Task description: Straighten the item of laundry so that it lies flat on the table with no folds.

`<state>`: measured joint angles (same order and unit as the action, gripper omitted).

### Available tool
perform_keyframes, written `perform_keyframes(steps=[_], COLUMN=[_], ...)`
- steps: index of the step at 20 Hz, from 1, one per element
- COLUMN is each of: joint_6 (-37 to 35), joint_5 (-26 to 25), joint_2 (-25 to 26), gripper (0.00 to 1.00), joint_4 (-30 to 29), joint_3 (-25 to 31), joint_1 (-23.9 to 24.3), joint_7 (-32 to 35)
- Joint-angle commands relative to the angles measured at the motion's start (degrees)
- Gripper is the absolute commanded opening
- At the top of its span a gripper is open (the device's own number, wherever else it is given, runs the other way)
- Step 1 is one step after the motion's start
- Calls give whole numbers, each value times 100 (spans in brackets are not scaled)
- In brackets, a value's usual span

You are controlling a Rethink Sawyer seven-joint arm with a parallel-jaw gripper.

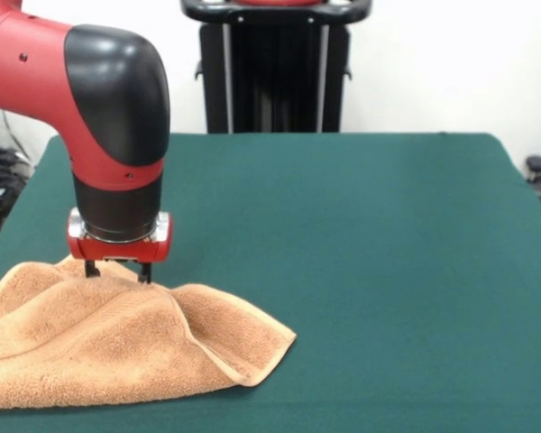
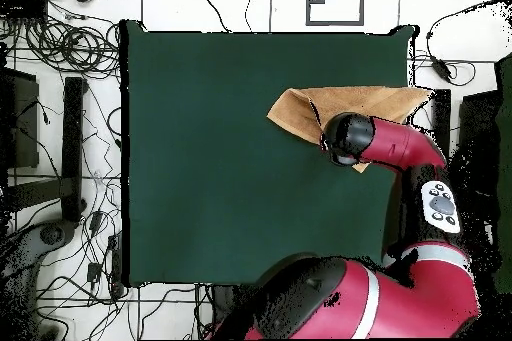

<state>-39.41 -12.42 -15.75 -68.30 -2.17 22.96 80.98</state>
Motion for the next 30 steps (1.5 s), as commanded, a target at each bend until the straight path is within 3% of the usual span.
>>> perform_keyframes(steps=[1,10,11,13,15,25,30], joint_6=[794,693,648,698,698,300,251], joint_5=[-141,-268,-247,-484,-406,-138,-150], joint_2=[945,1001,1007,1014,993,887,600], gripper=[100,100,0,0,0,0,0], joint_4=[-362,-593,-591,-581,-698,-838,-1329], joint_3=[958,951,937,1069,1151,1017,798], joint_1=[60,105,97,154,249,161,-21], joint_7=[78,12,65,-414,-412,50,389])
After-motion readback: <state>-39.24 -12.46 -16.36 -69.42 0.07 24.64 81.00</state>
